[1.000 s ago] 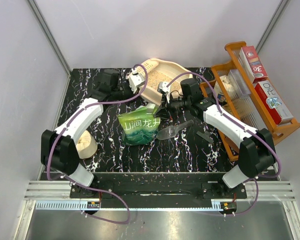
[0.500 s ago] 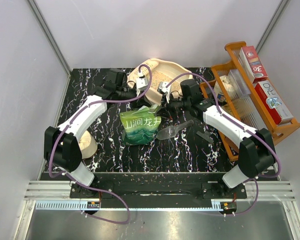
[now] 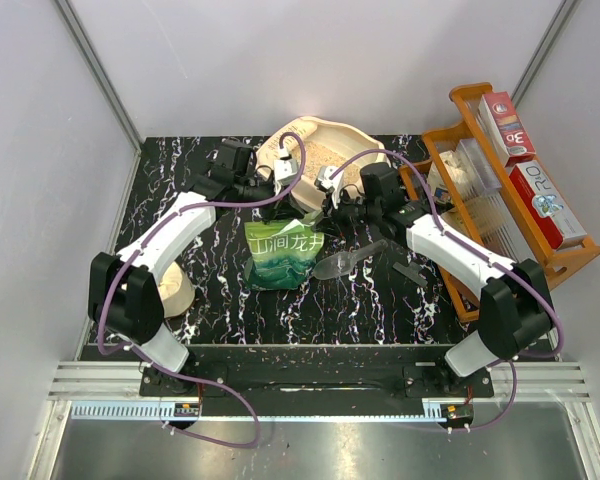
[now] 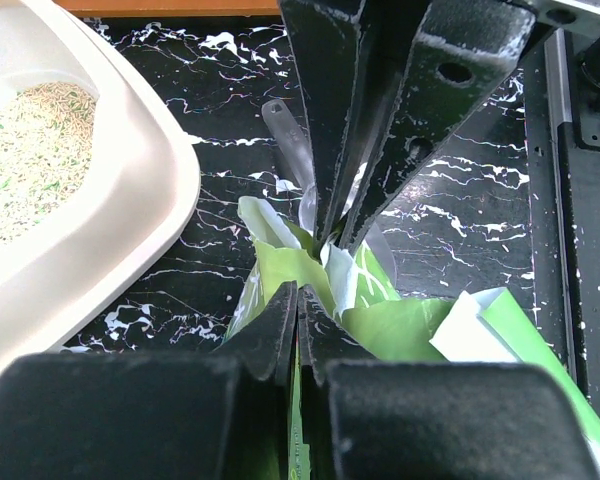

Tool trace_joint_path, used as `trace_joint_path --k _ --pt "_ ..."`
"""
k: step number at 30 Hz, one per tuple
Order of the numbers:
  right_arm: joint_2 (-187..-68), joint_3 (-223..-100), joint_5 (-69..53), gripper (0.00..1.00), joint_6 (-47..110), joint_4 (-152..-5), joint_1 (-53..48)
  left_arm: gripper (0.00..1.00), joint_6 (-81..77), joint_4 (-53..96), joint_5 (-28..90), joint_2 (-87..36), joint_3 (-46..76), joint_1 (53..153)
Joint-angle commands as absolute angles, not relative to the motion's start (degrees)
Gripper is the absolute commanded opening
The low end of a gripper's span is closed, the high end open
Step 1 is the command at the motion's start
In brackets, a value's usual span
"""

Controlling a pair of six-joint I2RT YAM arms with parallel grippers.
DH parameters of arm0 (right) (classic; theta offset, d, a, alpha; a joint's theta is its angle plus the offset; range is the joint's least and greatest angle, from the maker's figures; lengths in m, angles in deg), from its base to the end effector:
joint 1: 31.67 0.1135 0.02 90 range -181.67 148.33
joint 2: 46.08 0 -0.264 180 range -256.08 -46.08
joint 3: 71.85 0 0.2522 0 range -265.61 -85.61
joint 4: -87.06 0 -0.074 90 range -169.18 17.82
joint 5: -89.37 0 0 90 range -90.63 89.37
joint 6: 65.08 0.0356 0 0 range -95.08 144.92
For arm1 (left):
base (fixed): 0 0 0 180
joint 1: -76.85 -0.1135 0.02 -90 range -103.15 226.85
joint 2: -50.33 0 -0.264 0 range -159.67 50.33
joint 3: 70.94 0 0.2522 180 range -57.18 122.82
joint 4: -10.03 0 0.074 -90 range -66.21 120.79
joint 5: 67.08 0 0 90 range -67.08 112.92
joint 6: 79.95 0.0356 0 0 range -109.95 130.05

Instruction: Fill the litter box with clean litter

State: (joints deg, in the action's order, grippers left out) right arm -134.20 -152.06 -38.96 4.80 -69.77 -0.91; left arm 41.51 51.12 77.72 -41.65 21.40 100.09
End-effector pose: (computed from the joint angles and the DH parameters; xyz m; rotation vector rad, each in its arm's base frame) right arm 0.2881 0.1972 0.2900 -1.2418 1.6754 0.8153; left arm 0.3128 -0.1660 0.3173 1.3695 1.5910 -0.9888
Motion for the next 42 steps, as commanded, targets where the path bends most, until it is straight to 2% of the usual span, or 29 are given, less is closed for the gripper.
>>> trace_joint_path --k 1,3,8,10,13,20,26,33,42 --pt "-130.9 -152.84 -35.52 0.15 4.36 -72.76 -1.08 0.03 40.9 49.81 78.55 -41.95 22.71 100.05" --pt "-130.72 -152.76 -36.75 0.15 4.18 -72.59 -1.0 0.03 37.83 47.18 75.92 -43.26 23.76 99.97" --pt "-131.16 -153.19 -38.86 0.07 4.35 -70.83 -1.08 0.0 35.19 40.15 67.58 -47.57 26.31 99.88" --pt "-131.16 -153.37 -39.3 0.06 4.79 -70.92 -1.0 0.0 35.62 41.18 67.56 -51.26 29.38 99.96" --pt "-131.42 -153.98 -39.65 0.04 5.76 -70.92 -1.0 0.0 35.54 43.04 70.54 -55.04 32.02 99.96" --pt "-132.39 -154.78 -38.78 0.03 6.11 -70.13 -1.0 0.0 30.01 36.8 80.82 -54.35 27.29 100.93" --pt "-131.34 -155.04 -33.87 0.11 3.83 -68.02 -0.91 0.0 27.71 36.17 87.85 -53.03 24.03 101.55" --pt "-129.06 -154.78 -26.3 0.17 1.72 -68.28 -1.0 0.0 28.51 40.49 92.43 -54.17 25.87 101.55" --pt "-126.94 -150.3 -25.32 0.47 4.79 -71.36 -1.0 0.0 24.99 38.91 93.06 -53.65 25.61 101.55"
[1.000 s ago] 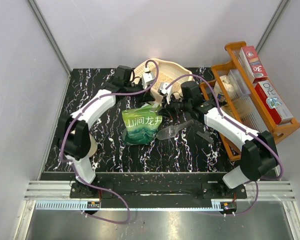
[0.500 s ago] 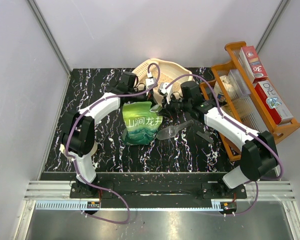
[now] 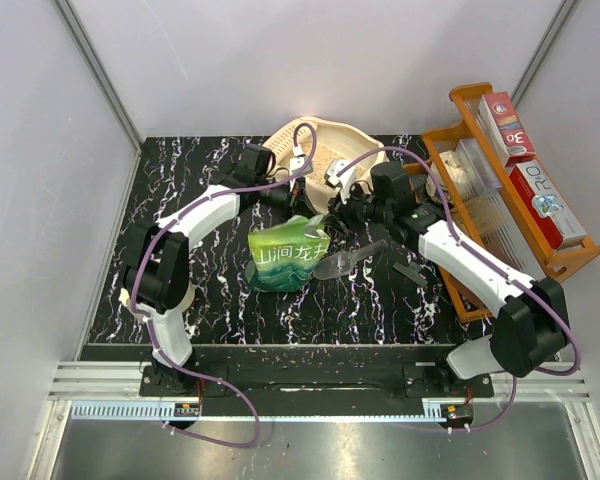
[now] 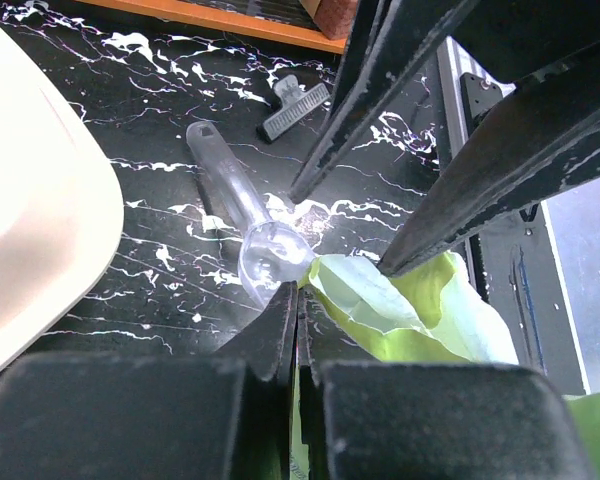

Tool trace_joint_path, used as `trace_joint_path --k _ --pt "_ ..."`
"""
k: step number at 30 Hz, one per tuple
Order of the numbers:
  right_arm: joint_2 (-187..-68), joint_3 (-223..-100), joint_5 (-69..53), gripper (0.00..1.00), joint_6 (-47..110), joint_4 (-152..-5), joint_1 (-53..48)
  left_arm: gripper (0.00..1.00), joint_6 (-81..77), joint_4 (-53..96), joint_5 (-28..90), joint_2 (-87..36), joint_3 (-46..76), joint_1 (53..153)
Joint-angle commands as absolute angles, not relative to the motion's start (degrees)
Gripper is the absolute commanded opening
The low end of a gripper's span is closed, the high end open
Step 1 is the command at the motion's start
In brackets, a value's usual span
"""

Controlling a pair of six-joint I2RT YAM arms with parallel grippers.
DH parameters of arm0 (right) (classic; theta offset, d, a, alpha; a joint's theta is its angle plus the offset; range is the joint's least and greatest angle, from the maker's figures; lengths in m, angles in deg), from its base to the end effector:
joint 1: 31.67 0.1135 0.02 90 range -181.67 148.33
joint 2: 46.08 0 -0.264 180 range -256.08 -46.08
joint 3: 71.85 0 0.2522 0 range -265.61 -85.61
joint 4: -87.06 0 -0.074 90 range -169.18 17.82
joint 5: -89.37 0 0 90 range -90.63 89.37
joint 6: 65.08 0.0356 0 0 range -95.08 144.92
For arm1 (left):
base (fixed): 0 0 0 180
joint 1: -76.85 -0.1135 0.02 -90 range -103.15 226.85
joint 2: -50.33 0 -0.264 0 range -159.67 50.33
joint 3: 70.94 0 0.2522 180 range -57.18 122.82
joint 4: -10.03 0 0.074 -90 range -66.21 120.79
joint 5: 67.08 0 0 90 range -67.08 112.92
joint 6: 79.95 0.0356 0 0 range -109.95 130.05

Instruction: Fill the litter box with clean litter

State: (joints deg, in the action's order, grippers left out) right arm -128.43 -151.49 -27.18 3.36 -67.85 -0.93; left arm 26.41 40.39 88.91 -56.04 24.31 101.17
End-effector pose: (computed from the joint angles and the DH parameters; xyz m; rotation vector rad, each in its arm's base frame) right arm 0.2758 0.1826 0.3139 -1.1531 1.6936 0.5749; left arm 0.3585 -0.1977 0.2595 1.2566 1.6889 -1.3718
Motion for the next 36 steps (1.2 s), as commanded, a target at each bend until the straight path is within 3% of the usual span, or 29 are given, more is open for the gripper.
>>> trace_joint_path --k 1,7,11,13,14,17,21,25,29,36 --pt "-127.11 -150.38 -26.81 0.49 6.19 -71.27 -1.17 0.0 25.08 38.91 92.79 -53.47 25.44 101.55" --pt "-128.44 -152.22 -31.55 0.53 12.24 -72.59 -4.68 0.02 26.83 38.82 83.67 -51.36 25.7 100.76" --pt "-128.44 -156.18 -42.53 0.61 17.27 -71.55 -13.28 0.24 29.46 41.52 72.86 -47.24 30.24 98.91" --pt "-128.09 -157.24 -49.01 0.64 14.05 -69.09 -14.7 0.3 31.22 45.21 67.42 -45.92 33.41 98.12" --pt "-127.47 -157.15 -50.54 0.68 12.37 -66.29 -15.05 0.41 32.27 49.15 64.95 -44.69 36.39 97.95" --pt "-125.89 -154.7 -56.6 0.75 6.83 -63.1 -15.15 0.45 36.22 59.1 60.54 -41.62 40.8 96.98" --pt "-125.53 -151.18 -62.32 0.8 5.24 -63.79 -15.06 0.59 40.0 71.66 59.82 -35.37 40.99 94.78" --pt "-126.15 -149.94 -62.86 0.84 2.7 -65.99 -14.1 0.65 48.0 82.31 61.67 -28.43 36.62 94.87" --pt "-127.29 -149.5 -62.24 0.84 0.84 -67.4 -12.16 0.66 51.0 78.64 61.59 -21.93 29.84 97.76" --pt "-127.64 -149.15 -61.01 0.84 -1.18 -67.75 -9.79 0.66 50.66 75.39 58.87 -26.04 31.23 105.23"
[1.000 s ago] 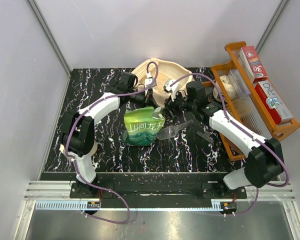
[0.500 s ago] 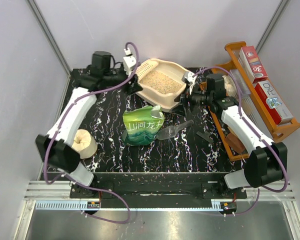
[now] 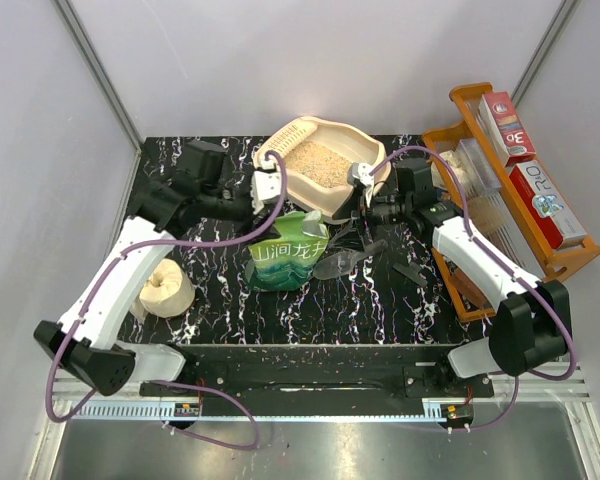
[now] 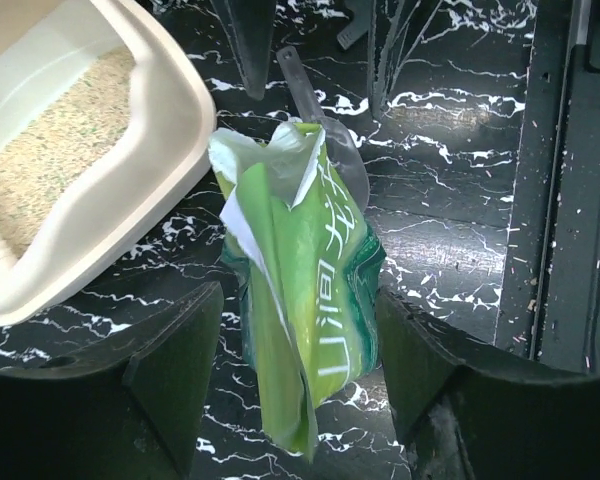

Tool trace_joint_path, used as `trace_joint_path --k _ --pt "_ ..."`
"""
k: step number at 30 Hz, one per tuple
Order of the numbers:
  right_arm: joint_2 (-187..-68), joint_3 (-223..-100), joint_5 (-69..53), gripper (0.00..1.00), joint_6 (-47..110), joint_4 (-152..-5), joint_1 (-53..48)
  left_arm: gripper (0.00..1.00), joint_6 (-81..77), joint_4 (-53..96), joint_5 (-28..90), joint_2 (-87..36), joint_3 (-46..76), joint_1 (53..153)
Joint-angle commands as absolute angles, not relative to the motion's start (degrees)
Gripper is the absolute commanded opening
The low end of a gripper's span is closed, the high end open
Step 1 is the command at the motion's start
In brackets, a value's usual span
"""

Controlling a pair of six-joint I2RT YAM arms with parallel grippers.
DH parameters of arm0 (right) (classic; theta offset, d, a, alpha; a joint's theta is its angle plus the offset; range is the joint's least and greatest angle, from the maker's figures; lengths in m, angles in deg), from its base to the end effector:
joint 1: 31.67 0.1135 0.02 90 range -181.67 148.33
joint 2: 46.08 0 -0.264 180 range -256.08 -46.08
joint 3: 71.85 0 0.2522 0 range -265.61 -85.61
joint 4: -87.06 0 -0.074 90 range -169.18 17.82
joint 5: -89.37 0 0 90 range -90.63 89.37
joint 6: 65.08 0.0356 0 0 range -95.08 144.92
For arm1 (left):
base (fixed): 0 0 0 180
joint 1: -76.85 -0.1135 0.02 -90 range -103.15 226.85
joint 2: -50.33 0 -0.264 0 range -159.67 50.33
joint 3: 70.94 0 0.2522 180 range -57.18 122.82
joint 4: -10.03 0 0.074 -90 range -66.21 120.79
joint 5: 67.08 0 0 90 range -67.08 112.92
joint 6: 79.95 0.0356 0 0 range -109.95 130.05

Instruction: Fill the litter box with clean litter

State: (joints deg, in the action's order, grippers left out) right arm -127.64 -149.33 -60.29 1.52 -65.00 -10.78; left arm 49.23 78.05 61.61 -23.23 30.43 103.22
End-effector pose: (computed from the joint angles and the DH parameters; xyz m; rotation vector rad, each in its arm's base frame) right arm 0.2794 0.1395 0.3079 -1.2709 1.5270 1.0624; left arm 0.2106 -0.1292 0.4187 1.4497 1.6084 -0.6350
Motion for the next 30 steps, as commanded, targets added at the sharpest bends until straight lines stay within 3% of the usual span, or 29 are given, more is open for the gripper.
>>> trace_joint_path --k 1,13,15,16,19,26,30 --pt "-127.64 -148.89 -60.66 0.83 -1.62 -67.75 -9.78 0.66 50.65 73.9 56.51 -26.31 30.8 105.5" --pt "-131.07 -146.69 -58.73 0.54 -0.48 -74.5 -6.37 0.52 52.15 72.56 52.18 -27.63 30.18 106.47" --pt "-131.68 -146.69 -58.29 0.45 0.57 -75.83 -5.66 0.5 52.15 72.66 52.36 -27.63 29.92 106.64" --pt "-131.86 -146.6 -57.94 0.34 1.01 -77.41 -5.13 0.48 52.06 72.74 52.62 -27.71 29.65 106.64" --pt "-132.13 -146.78 -56.89 0.17 1.89 -78.3 -5.04 0.43 51.97 72.66 52.8 -27.71 29.3 106.73" --pt "-130.11 -144.76 -52.32 0.1 -1.88 -78.65 -5.13 0.26 52.68 73.97 53.41 -28.07 28.77 106.82" --pt "-130.46 -144.49 -49.41 0.19 -1.36 -82.08 -5.21 0.18 52.24 74.06 53.94 -28.59 29.3 106.91"
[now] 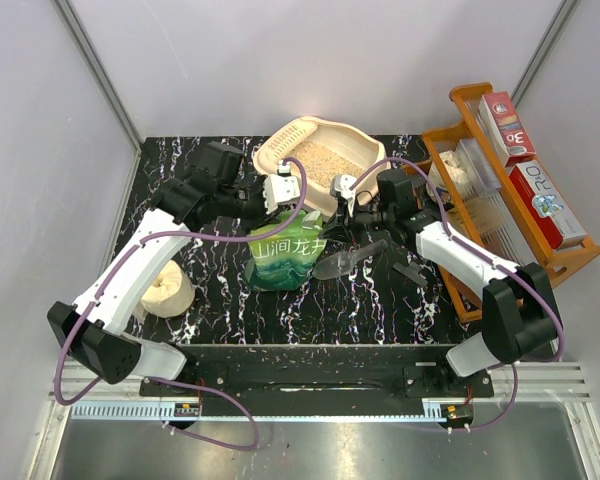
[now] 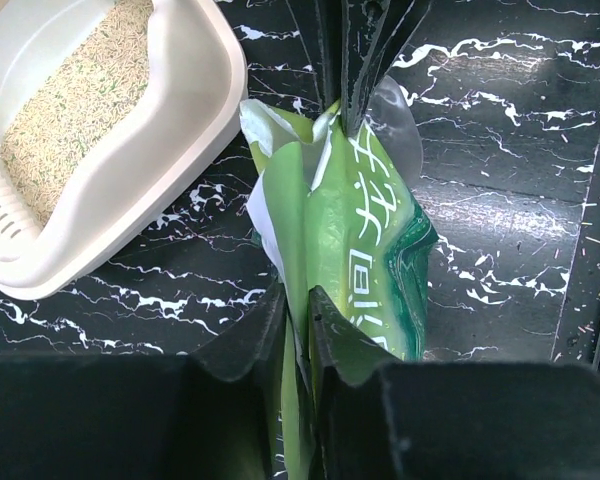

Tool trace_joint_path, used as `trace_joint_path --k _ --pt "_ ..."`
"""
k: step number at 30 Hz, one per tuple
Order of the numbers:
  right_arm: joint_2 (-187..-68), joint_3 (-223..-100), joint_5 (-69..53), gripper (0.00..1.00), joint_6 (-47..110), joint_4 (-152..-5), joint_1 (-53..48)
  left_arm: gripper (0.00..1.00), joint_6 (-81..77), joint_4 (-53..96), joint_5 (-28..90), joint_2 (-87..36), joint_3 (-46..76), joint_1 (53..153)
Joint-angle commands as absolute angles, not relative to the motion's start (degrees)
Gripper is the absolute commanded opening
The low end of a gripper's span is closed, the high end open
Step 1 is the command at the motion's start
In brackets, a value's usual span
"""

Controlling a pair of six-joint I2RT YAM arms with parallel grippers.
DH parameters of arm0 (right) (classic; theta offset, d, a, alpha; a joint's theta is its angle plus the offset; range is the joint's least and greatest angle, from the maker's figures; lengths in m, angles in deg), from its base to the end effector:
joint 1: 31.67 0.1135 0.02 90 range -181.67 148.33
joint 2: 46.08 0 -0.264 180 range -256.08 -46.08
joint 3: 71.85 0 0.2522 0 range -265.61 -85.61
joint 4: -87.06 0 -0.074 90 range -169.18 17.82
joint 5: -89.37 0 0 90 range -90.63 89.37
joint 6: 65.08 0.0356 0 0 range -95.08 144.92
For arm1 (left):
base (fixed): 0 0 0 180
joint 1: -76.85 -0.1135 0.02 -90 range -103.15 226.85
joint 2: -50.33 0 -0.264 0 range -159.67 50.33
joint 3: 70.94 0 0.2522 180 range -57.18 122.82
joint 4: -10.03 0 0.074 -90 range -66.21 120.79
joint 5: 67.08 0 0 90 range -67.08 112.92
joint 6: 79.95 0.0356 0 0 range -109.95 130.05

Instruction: Fill the litter box with clean litter

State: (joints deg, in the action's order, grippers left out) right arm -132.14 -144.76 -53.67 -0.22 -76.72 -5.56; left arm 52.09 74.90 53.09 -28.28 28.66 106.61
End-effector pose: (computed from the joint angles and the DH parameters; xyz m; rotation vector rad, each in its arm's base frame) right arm 0.2843 0.1710 0.2727 -1.3294 1.4821 0.9632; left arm 0.2332 -0.1539 0.3900 1.5255 1.6680 -0.4996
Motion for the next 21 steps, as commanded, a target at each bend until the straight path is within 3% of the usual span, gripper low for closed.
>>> trace_joint_path --k 1,4,7,10,16,21 --pt "-130.54 -144.49 -48.19 0.21 -1.1 -83.12 -5.21 0.15 52.06 74.15 54.03 -28.77 29.47 106.91" --pt "-130.46 -144.14 -46.42 0.26 0.05 -84.97 -5.48 0.06 52.06 74.24 54.03 -28.95 29.39 106.91" --pt "-130.63 -143.97 -45.37 0.35 0.75 -85.5 -5.48 0.03 52.06 74.24 54.2 -29.03 29.3 106.91" --pt "-130.81 -143.18 -43.96 0.47 2.77 -87.43 -5.56 0.02 51.8 74.32 54.2 -29.56 29.39 106.91" --pt "-133.09 -144.4 -41.58 0.57 8.91 -89.2 -6.09 0.0 51.36 74.24 54.2 -30.53 30.36 106.91" --pt "-135.29 -145.81 -48.34 0.65 12.88 -90.86 -8.37 0.0 50.83 74.24 54.2 -31.06 31.23 106.82"
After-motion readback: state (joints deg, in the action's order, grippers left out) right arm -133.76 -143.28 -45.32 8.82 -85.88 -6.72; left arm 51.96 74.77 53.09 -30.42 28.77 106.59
